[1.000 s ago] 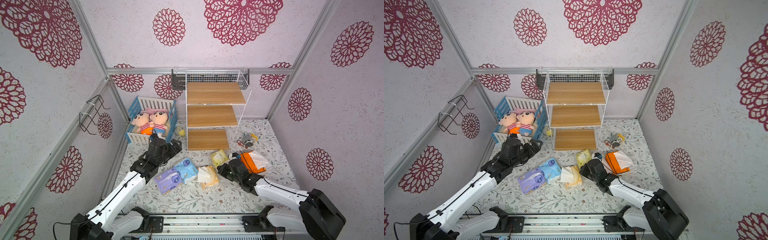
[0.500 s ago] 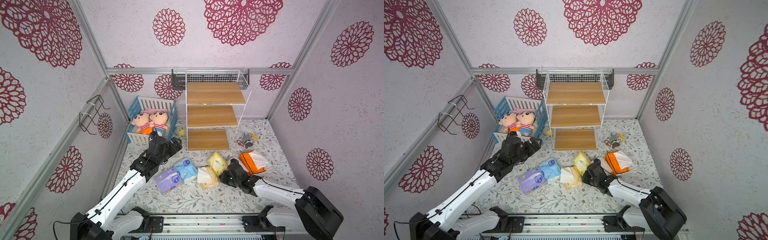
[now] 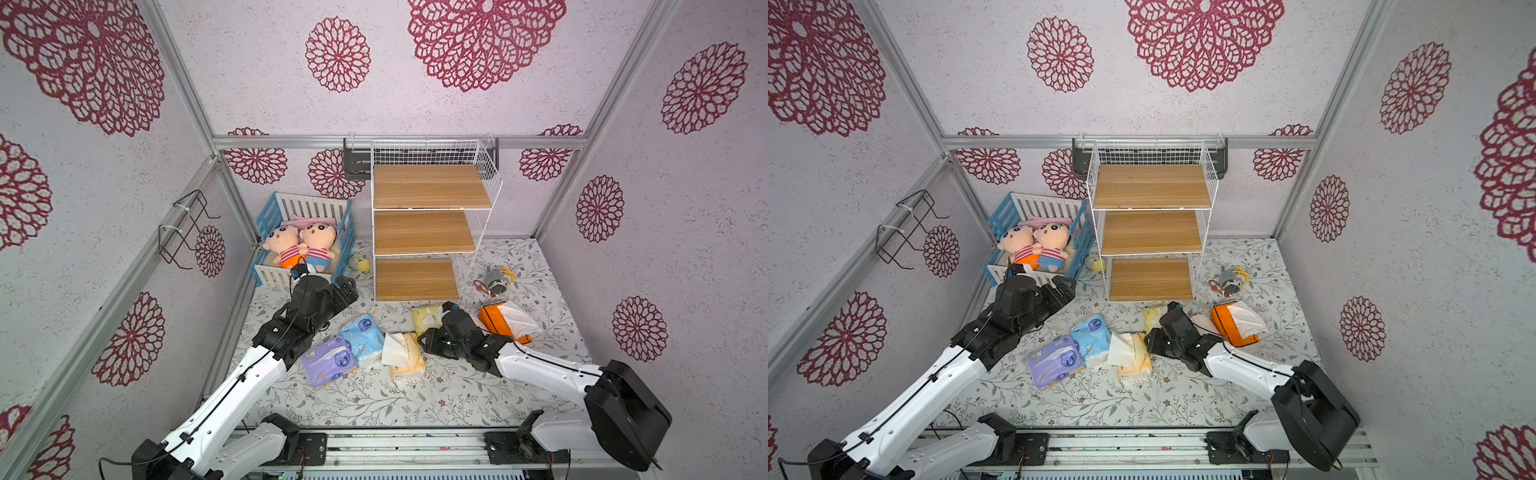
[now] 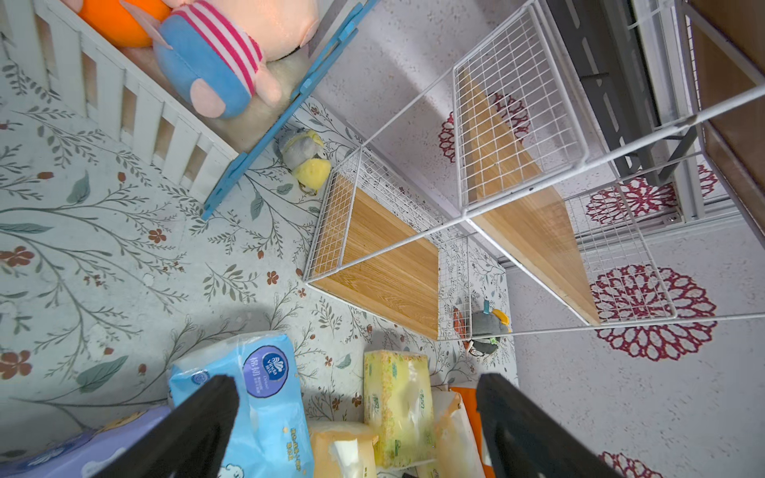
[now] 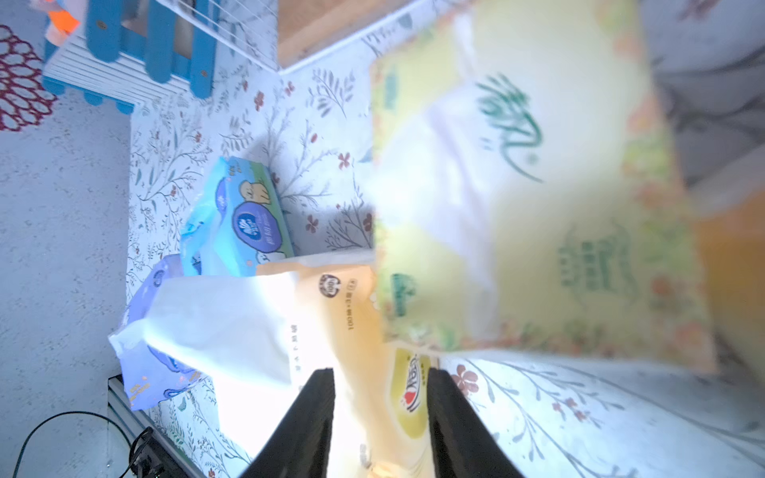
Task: Remove the tissue boxes from the shelf
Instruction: Place the box of tissues at the center of the board, then reset both arms
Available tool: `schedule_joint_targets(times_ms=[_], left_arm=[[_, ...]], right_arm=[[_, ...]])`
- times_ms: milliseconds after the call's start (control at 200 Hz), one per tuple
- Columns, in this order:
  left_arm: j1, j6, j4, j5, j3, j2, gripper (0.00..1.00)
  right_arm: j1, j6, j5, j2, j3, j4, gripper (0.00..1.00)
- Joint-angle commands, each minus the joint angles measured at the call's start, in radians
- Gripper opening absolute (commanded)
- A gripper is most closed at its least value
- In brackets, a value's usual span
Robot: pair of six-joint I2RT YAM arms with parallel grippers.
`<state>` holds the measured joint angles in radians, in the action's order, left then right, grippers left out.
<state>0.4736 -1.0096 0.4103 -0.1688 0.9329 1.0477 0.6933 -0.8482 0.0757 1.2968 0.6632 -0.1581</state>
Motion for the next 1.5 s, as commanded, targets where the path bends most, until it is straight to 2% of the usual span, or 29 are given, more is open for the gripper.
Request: schedule_joint_targets(times_ms=[0, 175, 335, 530, 906, 986, 1046, 1061, 1081, 1101, 1191, 1336, 1441, 1496], left_arm=[[0.005, 0.017, -0.001, 0.0, 0.015, 0.02, 0.97], [0.005, 0.006, -0.023, 0.044, 0.038, 0.084, 0.97], [0.005, 0.003, -0.024, 0.066, 0.057, 0.115, 0.97], [0.005, 0.016, -0.003, 0.0, 0.04, 0.07, 0.97], [0.005, 0.11, 0.036, -0.175, -0.025, -0.067, 0.97], [0.005, 0.179, 0.042, -0.231, -0.029, -0.098, 0.97], [0.005, 0.231, 0.042, -0.29, -0.035, -0.123, 0.97], [0.005, 0.241, 0.042, -0.308, -0.035, -0.128, 0.97], [0.004, 0.257, 0.042, -0.334, -0.037, -0.134, 0.97], [0.005, 0.269, 0.042, -0.363, -0.04, -0.141, 0.97], [0.002, 0.383, 0.01, -0.467, -0.07, -0.173, 0.97], [0.0, 0.665, -0.179, -0.519, -0.16, -0.214, 0.97], [-0.012, 0.819, -0.297, -0.602, -0.226, -0.212, 0.97], [-0.045, 0.832, -0.317, -0.62, -0.244, -0.201, 0.97]], right_arm=[[-0.003, 0.054, -0.112, -0.102, 0.017, -0.147, 0.43], [-0.062, 0.085, -0.165, -0.186, 0.002, -0.184, 0.48], [-0.155, 0.151, -0.094, -0.108, 0.031, -0.13, 0.5], [-0.159, 0.172, -0.041, -0.034, 0.048, 0.034, 0.65], [-0.159, 0.166, 0.027, 0.211, 0.117, 0.15, 0.64], [-0.159, 0.187, -0.037, 0.169, 0.139, 0.122, 0.66], [-0.159, 0.215, -0.113, 0.108, 0.148, 0.099, 0.73], [-0.159, 0.223, -0.135, 0.092, 0.149, 0.095, 0.76], [-0.159, 0.233, -0.163, 0.069, 0.15, 0.086, 0.93], [-0.161, 0.244, -0.192, 0.046, 0.148, 0.082, 0.99], [-0.165, 0.286, -0.337, -0.049, 0.145, 0.05, 0.99], [-0.197, 0.373, -0.554, -0.162, 0.08, 0.087, 0.99], [-0.235, 0.48, -0.589, -0.229, -0.01, 0.222, 0.99], [-0.259, 0.536, -0.598, -0.253, -0.057, 0.303, 0.99]])
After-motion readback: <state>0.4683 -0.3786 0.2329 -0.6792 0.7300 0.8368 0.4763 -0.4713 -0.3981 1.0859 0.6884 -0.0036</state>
